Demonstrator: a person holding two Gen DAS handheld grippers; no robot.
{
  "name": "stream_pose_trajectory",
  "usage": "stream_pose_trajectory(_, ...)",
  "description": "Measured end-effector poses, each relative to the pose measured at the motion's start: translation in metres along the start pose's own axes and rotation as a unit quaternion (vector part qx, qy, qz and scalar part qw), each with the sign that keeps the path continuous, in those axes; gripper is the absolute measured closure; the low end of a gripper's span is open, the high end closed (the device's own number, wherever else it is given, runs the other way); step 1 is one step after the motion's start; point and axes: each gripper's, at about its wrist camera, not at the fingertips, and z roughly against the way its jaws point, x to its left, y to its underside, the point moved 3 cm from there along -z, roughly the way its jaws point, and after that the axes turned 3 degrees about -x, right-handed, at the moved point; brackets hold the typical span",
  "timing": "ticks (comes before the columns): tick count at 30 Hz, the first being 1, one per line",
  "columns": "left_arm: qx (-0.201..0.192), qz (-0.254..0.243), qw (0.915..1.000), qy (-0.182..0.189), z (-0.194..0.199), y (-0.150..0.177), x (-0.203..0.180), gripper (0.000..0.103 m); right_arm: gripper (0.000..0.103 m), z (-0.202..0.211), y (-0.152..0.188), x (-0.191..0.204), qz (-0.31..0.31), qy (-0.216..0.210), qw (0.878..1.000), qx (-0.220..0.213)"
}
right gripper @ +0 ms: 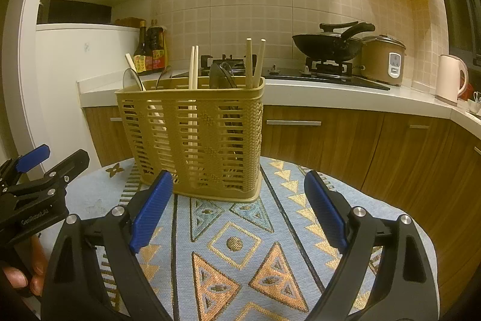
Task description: Organize utensils
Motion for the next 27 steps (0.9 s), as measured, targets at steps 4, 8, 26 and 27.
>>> stream_pose_trajectory(4,0.002,-0.001,1.0000,0.000,-0.0001,0.0002,0.0000,0.008,0.018,-0.0002,0.0000,0.0001,0.000,0.000,1.000,0.000)
stream_pose_trajectory(8,0.006,0.000,1.0000,-0.002,-0.0020,0.0001,0.0003,0.008,0.018,-0.0006,0.0000,0.0005,0.002,0.000,1.000,0.001)
stream_pose_trajectory(26,-0.002,-0.011,0.9999,0.000,0.0039,-0.0008,-0.0039,0.007,0.018,-0.0020,0.0008,-0.0010,-0.002,0.001,1.000,0.004)
stream_pose_trajectory(27,-0.001,-0.008,1.0000,0.000,0.0036,-0.0012,-0.0027,0.007,0.018,-0.0021,0.0008,-0.0008,-0.001,0.001,1.000,0.004)
